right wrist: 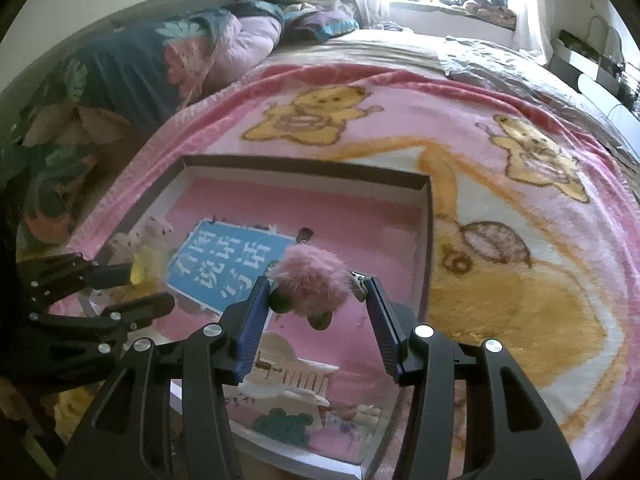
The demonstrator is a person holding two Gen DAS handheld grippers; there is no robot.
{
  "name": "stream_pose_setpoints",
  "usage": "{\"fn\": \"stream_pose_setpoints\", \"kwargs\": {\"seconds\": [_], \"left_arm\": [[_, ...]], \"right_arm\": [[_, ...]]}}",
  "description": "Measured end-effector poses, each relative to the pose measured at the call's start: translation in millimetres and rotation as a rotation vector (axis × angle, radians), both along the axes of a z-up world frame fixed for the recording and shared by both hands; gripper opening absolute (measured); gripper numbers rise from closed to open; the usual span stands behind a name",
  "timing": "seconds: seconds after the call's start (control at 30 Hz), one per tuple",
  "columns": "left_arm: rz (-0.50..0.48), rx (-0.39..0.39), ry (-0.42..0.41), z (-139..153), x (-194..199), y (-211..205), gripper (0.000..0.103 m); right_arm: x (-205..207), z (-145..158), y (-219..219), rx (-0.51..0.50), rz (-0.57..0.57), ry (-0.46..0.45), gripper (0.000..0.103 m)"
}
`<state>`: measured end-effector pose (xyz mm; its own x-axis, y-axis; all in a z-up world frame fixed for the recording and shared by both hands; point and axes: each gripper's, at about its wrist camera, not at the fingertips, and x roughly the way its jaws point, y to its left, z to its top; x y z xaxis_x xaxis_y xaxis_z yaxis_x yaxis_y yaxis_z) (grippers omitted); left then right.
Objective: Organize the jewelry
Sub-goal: 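Carry the yellow-ring bag over the box with the left tool while the right tool carries the pom-pom clip, then open the left tool to drop the bag in the box while the right tool releases the pom-pom clip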
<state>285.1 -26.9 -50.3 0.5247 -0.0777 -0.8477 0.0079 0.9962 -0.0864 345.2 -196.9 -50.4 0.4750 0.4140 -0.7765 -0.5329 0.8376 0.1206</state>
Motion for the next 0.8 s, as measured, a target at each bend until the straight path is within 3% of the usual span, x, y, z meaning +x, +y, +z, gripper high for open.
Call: {"fn": "stream_pose_setpoints", "kwargs": {"seconds": [0.3,0.43,0.57,0.8], "left_arm": [[0.013,-0.006,0.002,-3,-5,6,0.038],[0.029,-0.02,-0.002,-1,-10,12,0.04],[0.043,-0.021,-0.013,8,-16,15,0.045],[0.052,-0.021,-0.055,30,-26,10,0.07]], "right_arm": [[4,-10,-2,-0.007,-0.02,0.015,0.052],[3,-7,-7,0.01,-0.03,0.022,0.063],[1,2,-14,0.032,-0.045,0.015,0.069],[-11,29,-26,0.063,-0.066,-0.038,0.091]]}}
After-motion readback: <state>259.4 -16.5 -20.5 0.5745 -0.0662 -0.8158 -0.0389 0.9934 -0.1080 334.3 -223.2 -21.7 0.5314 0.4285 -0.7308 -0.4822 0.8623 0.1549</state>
